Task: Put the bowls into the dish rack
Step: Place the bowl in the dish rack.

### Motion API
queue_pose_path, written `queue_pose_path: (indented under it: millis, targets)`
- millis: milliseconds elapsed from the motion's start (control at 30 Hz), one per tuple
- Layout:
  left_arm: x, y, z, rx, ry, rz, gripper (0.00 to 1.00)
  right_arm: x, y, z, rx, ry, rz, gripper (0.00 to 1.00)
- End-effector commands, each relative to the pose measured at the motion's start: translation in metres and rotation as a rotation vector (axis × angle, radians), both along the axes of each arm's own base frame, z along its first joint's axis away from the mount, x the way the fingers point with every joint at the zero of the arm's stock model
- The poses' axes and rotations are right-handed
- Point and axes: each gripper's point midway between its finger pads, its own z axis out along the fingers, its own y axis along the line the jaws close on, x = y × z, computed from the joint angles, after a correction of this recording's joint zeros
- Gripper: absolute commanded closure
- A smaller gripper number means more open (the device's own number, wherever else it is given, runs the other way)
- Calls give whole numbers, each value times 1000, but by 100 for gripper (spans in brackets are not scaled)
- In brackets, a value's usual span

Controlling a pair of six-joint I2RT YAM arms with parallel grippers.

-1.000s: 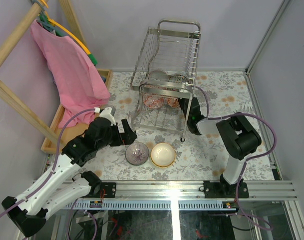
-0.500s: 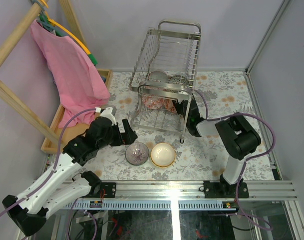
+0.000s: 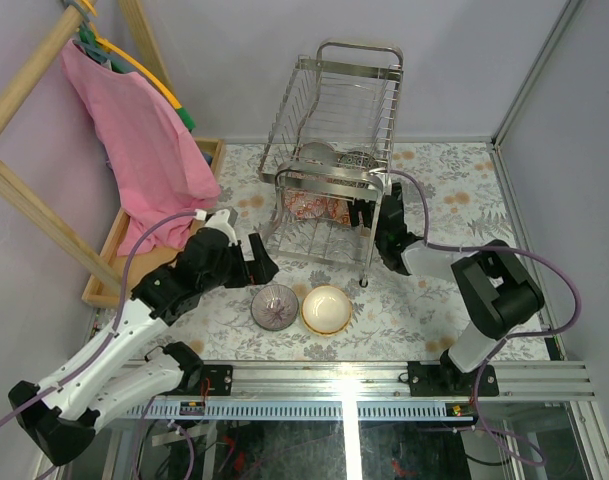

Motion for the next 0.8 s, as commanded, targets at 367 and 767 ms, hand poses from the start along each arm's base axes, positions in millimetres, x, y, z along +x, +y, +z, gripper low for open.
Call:
queue_pose_path:
  millis: [367, 767]
  targets:
    - [19, -10, 20, -25, -64, 17, 0, -26, -46, 24, 359, 102, -138, 9]
    - [34, -14, 18, -10, -97, 32, 0, -126, -97, 39, 444, 153, -228, 8]
